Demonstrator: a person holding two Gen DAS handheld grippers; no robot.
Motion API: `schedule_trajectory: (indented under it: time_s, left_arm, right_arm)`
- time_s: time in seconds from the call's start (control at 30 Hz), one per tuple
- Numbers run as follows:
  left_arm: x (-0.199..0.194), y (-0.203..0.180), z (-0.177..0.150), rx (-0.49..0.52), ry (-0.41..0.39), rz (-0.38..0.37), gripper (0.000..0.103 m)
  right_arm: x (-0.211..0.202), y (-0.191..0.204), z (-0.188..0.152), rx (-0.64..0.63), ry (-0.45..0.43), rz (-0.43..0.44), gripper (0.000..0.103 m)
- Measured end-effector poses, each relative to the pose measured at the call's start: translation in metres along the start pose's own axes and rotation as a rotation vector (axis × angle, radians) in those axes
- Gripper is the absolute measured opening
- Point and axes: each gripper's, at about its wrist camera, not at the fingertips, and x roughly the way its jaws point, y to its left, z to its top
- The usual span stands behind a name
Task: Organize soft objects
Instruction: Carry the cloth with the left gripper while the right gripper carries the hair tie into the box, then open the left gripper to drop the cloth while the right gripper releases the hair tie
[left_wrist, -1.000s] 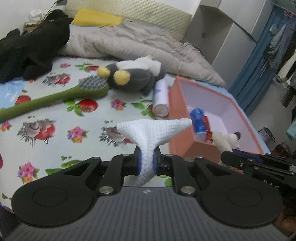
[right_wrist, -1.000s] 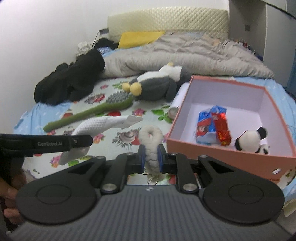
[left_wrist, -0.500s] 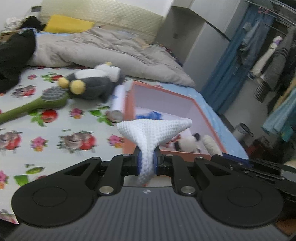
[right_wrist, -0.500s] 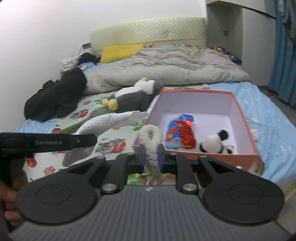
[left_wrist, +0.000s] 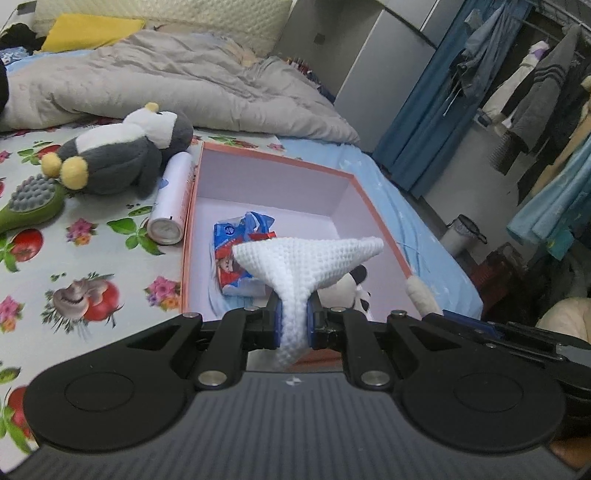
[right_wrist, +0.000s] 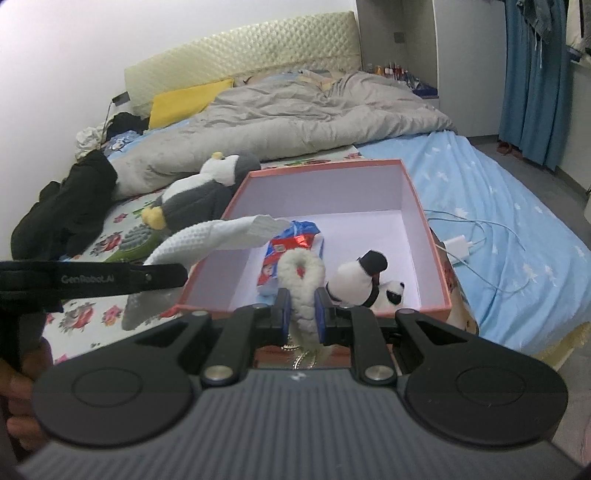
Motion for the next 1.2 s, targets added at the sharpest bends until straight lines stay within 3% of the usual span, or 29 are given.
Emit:
schedule_trajectory:
  time_s: [0.6, 0.9, 0.97, 1.0, 1.03, 1.07, 1.13, 1.2]
  left_arm:
    - [0.17, 0.033, 0.072, -0.034, 0.129, 0.07, 0.016]
    - [0.205, 0.043, 0.078, -0.002, 0.174, 0.115, 0.016]
    - [0.207, 0.044, 0.08, 0.0, 0.18, 0.114, 0.016]
    - [0.207, 0.045, 0.08, -0.001, 0.183, 0.113, 0.019]
    - [0.207, 0.046, 0.081, -0.001, 0.187, 0.116, 0.032]
    - [0.206, 0.046, 0.082, -0.005, 0.186, 0.123, 0.048]
    - [0.2, 0.045, 0.082, -0.004, 0.171, 0.12, 0.056]
    - [0.192, 0.043, 0.084, -0.004, 0.159, 0.117, 0.056]
  right_arm:
    - [0.149, -0.072, 0.049, 0.037, 0.126, -0.009, 0.018]
    - [0.189, -0.093, 0.052, 0.089, 0.145, -0.017, 0.021]
    - [0.194, -0.093, 0.055, 0.1, 0.152, -0.013, 0.026]
    - [0.196, -0.094, 0.056, 0.105, 0.156, -0.012, 0.035]
    - [0.197, -0.093, 0.056, 0.109, 0.162, -0.012, 0.047]
    - [0.198, -0.093, 0.056, 0.11, 0.167, -0.013, 0.047]
    - [0.196, -0.092, 0.055, 0.116, 0.17, -0.001, 0.049]
    - [0.189, -0.091, 0.055, 0.118, 0.162, -0.002, 0.049]
